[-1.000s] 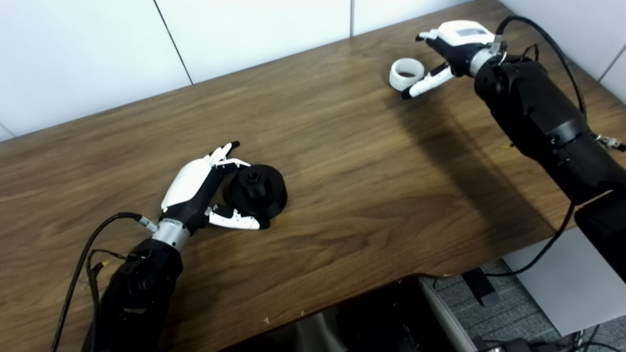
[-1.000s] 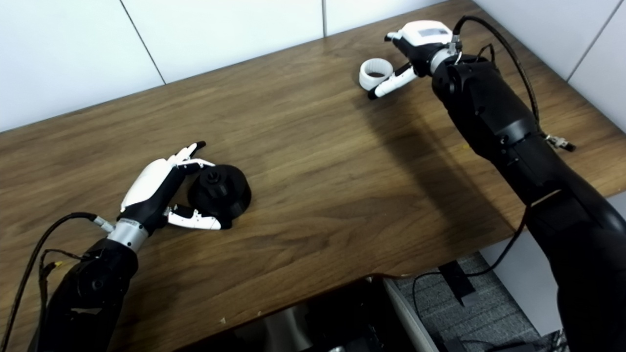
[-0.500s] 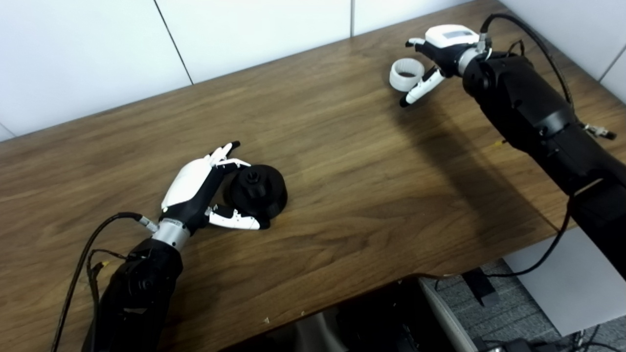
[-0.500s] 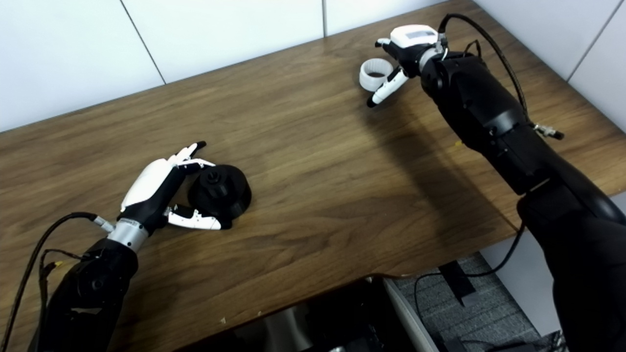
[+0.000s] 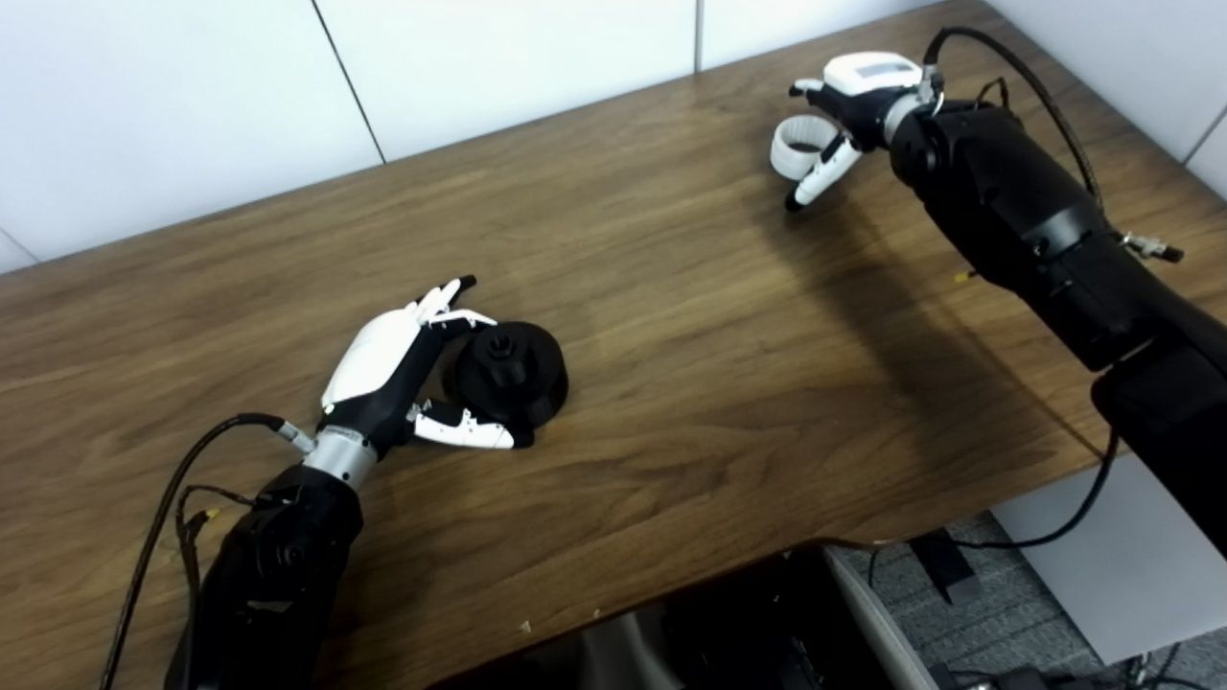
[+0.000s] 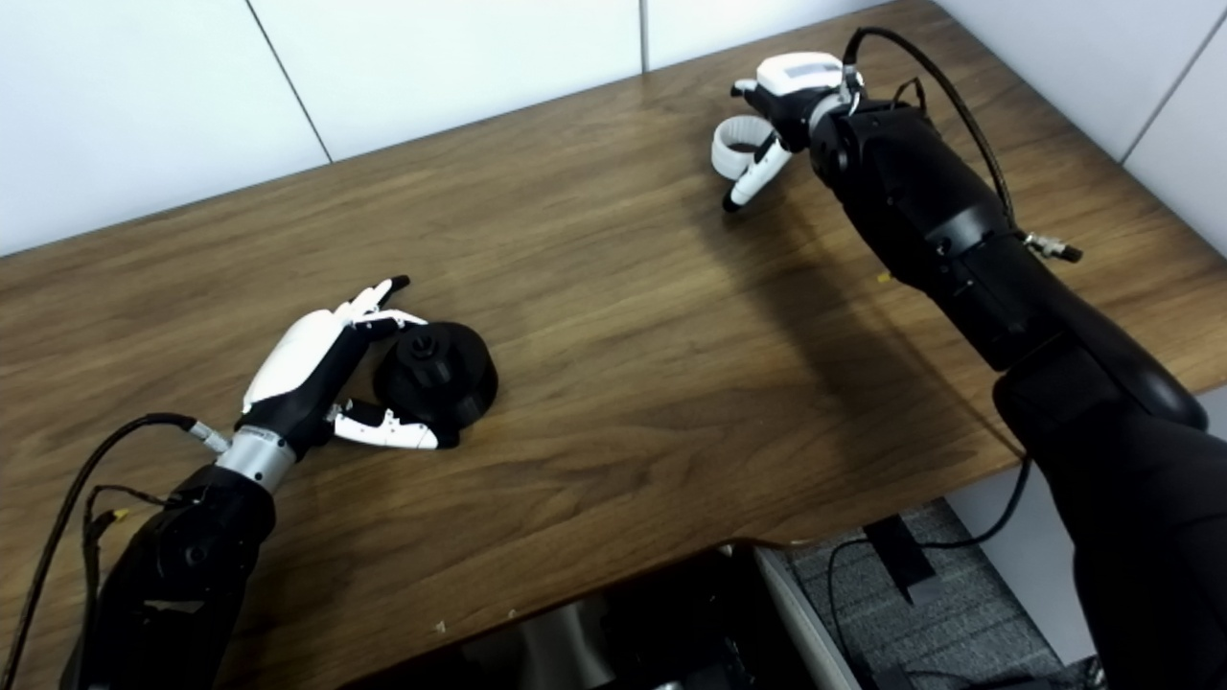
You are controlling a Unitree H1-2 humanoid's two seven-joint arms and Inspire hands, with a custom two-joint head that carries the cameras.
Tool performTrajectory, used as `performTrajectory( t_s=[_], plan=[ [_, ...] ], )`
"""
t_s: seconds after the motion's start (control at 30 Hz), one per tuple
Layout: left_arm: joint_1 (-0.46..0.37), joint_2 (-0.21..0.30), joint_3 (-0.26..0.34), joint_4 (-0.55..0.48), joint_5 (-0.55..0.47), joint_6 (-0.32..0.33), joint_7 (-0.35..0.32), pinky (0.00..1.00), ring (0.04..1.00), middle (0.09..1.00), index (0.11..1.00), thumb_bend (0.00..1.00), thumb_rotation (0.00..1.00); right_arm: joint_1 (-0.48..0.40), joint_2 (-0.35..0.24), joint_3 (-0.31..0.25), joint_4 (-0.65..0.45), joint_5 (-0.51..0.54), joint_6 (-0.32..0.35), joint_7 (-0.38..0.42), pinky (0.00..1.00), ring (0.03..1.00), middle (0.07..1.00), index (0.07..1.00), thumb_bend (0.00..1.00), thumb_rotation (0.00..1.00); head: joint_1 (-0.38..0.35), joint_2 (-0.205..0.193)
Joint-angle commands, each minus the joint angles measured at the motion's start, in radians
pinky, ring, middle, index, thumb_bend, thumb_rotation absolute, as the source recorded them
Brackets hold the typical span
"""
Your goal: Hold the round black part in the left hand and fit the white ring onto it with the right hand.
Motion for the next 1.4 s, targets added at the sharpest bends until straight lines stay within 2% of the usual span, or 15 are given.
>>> performTrajectory(
  t_s=[0.0,0.1,0.17,0.27,0.43,0.67,0.73,0.77,0.9,1.17,1.37],
  plan=[
    [-0.007,0.014,0.003,-0.005,0.016,-0.012,-0.006,1.0,1.0,1.0,0.633,1.0,0.33,-0.07,-0.013,0.0,0.002,-0.012,-0.011,-0.028,0.87,0.913,0.893,0.947,0.87,0.42,0.001,0.001],
    [-0.008,0.015,0.0,-0.006,0.021,-0.008,-0.007,1.0,1.0,1.0,0.634,1.0,0.33,-0.083,-0.009,0.01,0.011,-0.015,-0.007,-0.026,0.89,0.931,0.895,0.945,0.86,0.42,0.003,0.001],
    [-0.009,0.015,-0.001,-0.007,0.025,-0.007,-0.006,1.0,1.0,1.0,0.633,1.0,0.34,-0.088,-0.006,0.013,0.018,-0.013,-0.006,-0.028,0.87,0.922,0.888,0.933,0.85,0.4,0.004,0.001],
    [-0.009,0.014,-0.001,-0.008,0.025,-0.005,-0.007,1.0,1.0,1.0,0.633,1.0,0.34,-0.095,0.001,0.014,0.029,-0.012,-0.005,-0.043,0.83,0.899,0.871,0.913,0.83,0.36,0.008,0.004],
    [-0.007,0.013,0.002,-0.012,0.021,-0.006,-0.006,1.0,1.0,1.0,0.631,1.0,0.33,-0.104,0.01,0.013,0.056,-0.007,-0.021,-0.076,0.85,0.878,0.845,0.859,0.8,0.28,0.011,0.007],
    [-0.004,0.014,0.005,-0.02,0.016,-0.002,-0.013,1.0,1.0,1.0,0.631,1.0,0.34,-0.112,0.006,0.031,0.057,-0.018,-0.009,-0.055,0.83,0.849,0.82,0.808,0.79,0.25,0.009,0.009],
    [-0.004,0.014,0.006,-0.021,0.015,-0.001,-0.014,1.0,1.0,1.0,0.631,1.0,0.34,-0.117,0.001,0.046,0.064,-0.031,-0.001,-0.043,0.86,0.875,0.834,0.806,0.79,0.25,0.009,0.011],
    [-0.004,0.015,0.006,-0.021,0.014,-0.002,-0.015,1.0,1.0,1.0,0.631,1.0,0.33,-0.121,-0.004,0.059,0.065,-0.045,0.001,-0.033,0.92,0.919,0.857,0.813,0.79,0.28,0.009,0.012],
    [-0.004,0.017,0.006,-0.019,0.016,-0.004,-0.016,1.0,1.0,1.0,0.634,1.0,0.34,-0.131,-0.016,0.091,0.076,-0.076,0.009,0.0,0.99,0.985,0.891,0.822,0.81,0.31,0.009,0.012],
    [-0.004,0.02,0.011,-0.017,0.006,-0.015,-0.014,1.0,1.0,1.0,0.632,1.0,0.33,-0.129,-0.033,0.108,0.07,-0.099,0.02,0.039,0.96,0.995,0.903,0.827,0.84,0.33,0.006,0.016],
    [-0.007,0.02,0.017,-0.025,0.002,-0.008,-0.028,1.0,1.0,1.0,0.636,1.0,0.33,-0.14,-0.048,0.123,0.069,-0.109,0.022,0.085,1.0,0.999,0.912,0.85,0.85,0.35,0.006,0.019]
  ],
)
